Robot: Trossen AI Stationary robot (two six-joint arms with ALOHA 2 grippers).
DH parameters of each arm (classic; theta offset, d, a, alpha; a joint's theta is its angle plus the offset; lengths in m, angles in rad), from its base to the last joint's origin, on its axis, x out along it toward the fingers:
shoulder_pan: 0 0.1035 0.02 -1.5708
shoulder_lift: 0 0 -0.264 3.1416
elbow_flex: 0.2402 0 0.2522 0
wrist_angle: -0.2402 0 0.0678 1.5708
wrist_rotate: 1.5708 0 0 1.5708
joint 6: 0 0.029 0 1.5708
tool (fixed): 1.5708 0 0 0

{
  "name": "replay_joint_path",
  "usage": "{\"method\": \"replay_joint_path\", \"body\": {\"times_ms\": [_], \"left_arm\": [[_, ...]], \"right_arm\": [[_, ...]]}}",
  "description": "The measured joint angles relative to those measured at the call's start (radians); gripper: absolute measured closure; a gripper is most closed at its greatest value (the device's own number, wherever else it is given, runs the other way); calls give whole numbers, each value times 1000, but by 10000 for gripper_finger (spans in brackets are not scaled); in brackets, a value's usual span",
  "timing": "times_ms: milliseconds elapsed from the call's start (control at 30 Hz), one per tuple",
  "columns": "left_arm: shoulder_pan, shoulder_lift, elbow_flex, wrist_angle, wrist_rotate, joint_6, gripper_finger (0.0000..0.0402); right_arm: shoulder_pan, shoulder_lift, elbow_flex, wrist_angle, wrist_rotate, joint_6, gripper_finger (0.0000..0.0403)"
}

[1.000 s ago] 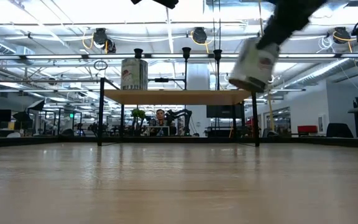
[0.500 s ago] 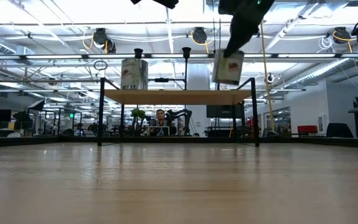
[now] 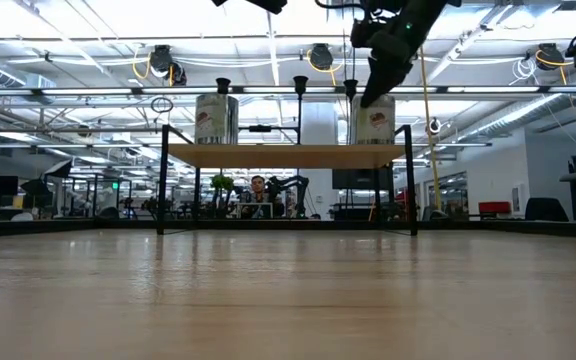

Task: Pick & Place candle stick holders
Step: Put the top scented candle on the shelf

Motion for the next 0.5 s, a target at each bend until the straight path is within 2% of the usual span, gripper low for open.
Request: {"method": "replay_joint_path", "body": {"times_ms": [200,367,500], "left_arm": [[0,0,0,0,0,0,314],[0,0,0,0,0,0,314],[0,0,0,0,-1,0,314]], "right_arm": [[-26,1,-1,27,-5,3,358],[-34,1,-2,35,-75,-20,339],[-29,1,-2,74,-76,-31,326]]}}
